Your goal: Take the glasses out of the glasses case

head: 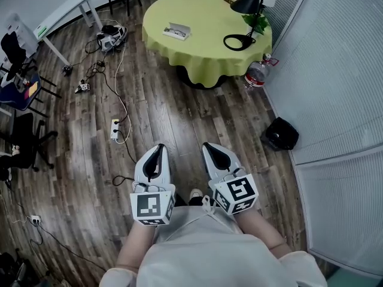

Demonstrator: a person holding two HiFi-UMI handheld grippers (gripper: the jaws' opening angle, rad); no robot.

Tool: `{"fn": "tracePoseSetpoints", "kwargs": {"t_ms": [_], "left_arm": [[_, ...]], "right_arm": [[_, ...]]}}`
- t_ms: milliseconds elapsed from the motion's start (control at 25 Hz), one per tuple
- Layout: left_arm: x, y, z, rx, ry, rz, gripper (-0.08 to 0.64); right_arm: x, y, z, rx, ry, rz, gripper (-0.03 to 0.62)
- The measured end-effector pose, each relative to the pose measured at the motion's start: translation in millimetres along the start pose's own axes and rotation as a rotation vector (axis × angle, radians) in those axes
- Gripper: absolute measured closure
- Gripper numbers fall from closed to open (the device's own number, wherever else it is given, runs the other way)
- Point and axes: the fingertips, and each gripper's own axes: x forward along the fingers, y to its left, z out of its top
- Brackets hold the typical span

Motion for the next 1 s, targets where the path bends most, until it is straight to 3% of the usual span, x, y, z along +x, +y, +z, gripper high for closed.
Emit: {"fn": "tracePoseSetpoints", "kwargs": {"t_ms": [320, 560, 1000], "left_arm": [[45, 89, -2, -0.024, 0.016, 0.045, 0.553], [99, 185, 12, -0.066, 0.016, 0.042, 0.553], [187, 379, 47, -0.073, 0.023, 0.005, 0.553]], "right_arm": [[86, 7, 8, 0.006, 0.026, 0.000, 0.594], [185, 21, 26, 0.003, 0.053, -0.027, 0.594], [372, 60, 74, 0.026, 0.057, -0.115, 0.594]]}}
